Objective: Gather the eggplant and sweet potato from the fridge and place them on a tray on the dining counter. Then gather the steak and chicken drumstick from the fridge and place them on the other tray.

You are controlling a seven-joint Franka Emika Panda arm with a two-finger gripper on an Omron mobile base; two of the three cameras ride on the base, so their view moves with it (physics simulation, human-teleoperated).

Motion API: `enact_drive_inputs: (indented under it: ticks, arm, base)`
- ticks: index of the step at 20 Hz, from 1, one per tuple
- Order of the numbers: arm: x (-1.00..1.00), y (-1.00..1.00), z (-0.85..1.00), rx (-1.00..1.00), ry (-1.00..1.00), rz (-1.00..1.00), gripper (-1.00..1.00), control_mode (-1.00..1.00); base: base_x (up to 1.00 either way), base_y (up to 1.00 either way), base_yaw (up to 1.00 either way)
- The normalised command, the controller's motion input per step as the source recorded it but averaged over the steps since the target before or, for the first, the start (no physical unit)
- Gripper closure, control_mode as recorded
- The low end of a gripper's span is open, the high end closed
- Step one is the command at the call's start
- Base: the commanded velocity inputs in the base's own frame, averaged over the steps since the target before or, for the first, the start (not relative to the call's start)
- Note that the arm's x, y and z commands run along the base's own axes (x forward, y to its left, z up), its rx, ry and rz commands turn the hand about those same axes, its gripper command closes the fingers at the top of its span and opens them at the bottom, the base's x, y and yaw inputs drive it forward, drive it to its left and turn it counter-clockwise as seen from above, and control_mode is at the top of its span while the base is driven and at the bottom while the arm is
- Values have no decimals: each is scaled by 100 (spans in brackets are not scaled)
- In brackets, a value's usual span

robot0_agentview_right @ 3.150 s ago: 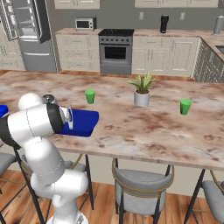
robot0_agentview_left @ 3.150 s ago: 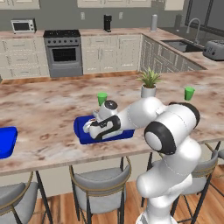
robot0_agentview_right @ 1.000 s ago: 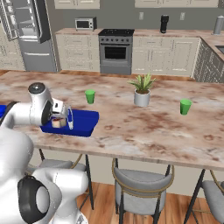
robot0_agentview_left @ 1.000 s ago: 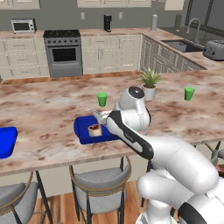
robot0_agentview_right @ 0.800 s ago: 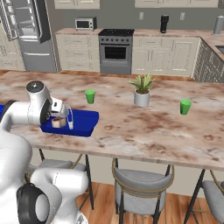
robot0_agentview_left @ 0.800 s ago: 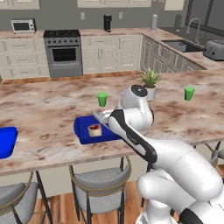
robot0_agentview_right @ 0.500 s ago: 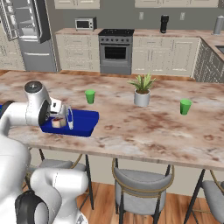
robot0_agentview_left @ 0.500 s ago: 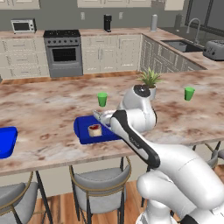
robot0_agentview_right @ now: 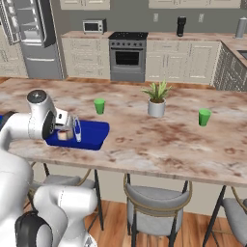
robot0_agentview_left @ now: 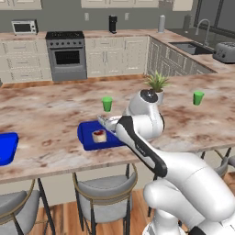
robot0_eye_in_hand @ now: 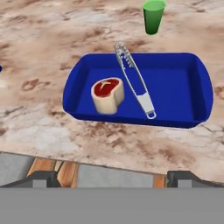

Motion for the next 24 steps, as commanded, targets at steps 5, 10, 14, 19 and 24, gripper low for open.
enact_drive_inputs:
  ticks: [5,10,14,19,24]
  arm:
    - [0,0,0,0,0,0,-100,100]
    - [0,0,0,0,0,0,-100,100]
    - [0,0,0,0,0,0,-100,100]
    - [0,0,0,0,0,0,-100,100]
    - [0,0,0,0,0,0,-100,100]
  base:
    - [-78,0,1]
    - [-64,0,4]
    - [-33,0,29]
    - [-10,11,41]
    - [2,49,39]
